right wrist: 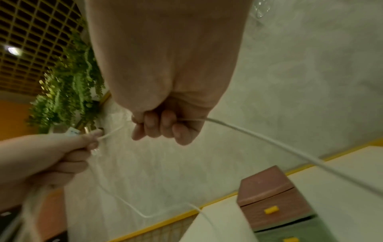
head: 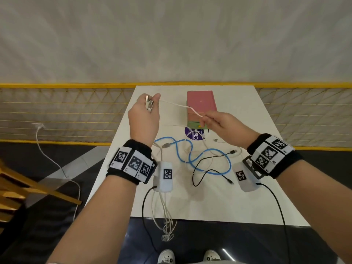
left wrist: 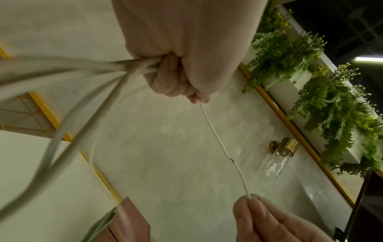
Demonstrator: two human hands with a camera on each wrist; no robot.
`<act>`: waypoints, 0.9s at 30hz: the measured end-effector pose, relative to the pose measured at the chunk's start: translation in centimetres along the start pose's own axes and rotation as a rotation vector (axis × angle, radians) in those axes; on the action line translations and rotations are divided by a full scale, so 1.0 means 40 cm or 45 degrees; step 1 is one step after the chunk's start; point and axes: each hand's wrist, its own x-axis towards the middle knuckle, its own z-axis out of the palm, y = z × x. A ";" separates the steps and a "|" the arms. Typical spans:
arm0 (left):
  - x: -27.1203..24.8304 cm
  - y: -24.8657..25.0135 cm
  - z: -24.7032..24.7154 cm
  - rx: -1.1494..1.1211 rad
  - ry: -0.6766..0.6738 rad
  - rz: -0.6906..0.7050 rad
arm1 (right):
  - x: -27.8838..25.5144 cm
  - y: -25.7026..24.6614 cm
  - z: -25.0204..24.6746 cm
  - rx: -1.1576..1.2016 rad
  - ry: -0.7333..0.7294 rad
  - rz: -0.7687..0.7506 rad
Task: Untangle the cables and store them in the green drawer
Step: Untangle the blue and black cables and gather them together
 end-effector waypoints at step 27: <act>-0.118 0.046 -0.053 -0.105 -0.809 -0.057 | -0.101 -0.069 0.129 -0.567 -0.752 0.210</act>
